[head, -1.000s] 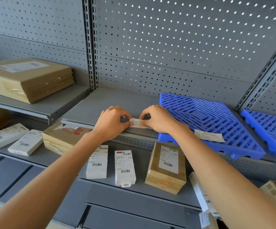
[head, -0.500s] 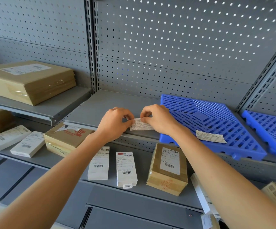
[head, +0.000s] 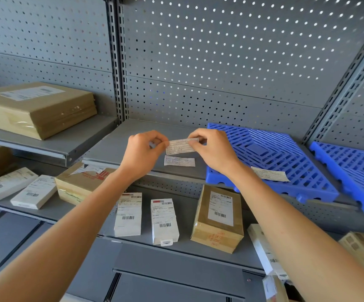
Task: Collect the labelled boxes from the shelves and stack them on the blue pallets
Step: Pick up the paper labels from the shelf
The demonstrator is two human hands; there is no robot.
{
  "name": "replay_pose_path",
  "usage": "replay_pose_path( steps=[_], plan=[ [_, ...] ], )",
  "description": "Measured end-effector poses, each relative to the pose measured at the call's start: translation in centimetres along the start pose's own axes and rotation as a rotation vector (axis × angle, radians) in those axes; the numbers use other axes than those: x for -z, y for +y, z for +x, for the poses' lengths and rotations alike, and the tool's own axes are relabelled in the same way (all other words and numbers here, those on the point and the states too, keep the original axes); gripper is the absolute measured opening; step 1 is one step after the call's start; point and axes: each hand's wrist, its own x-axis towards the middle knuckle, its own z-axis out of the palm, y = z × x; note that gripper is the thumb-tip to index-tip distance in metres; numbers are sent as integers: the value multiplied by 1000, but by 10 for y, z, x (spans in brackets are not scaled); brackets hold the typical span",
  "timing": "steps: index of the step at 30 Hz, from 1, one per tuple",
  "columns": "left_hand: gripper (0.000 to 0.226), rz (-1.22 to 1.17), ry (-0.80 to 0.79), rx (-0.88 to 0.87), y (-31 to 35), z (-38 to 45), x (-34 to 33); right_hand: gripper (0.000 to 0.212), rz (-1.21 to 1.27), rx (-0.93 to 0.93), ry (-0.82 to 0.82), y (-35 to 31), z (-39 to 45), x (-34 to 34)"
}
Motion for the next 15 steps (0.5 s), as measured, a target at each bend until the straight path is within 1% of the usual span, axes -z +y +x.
replay_pose_path(
  steps=[3,6,11,15],
  plan=[
    [7,-10,0,-15,10,1,0,15,17,-18,35,-3,-7,12],
    [7,-25,-11,-36,23,3,-5,11,30,-39,73,-3,-16,27],
    [8,-80,-47,-88,54,6,-25,11,64,-92,155,12,-43,56],
    [7,-88,-113,-155,82,4,-48,10,57,-129,200,28,-69,92]
  ],
)
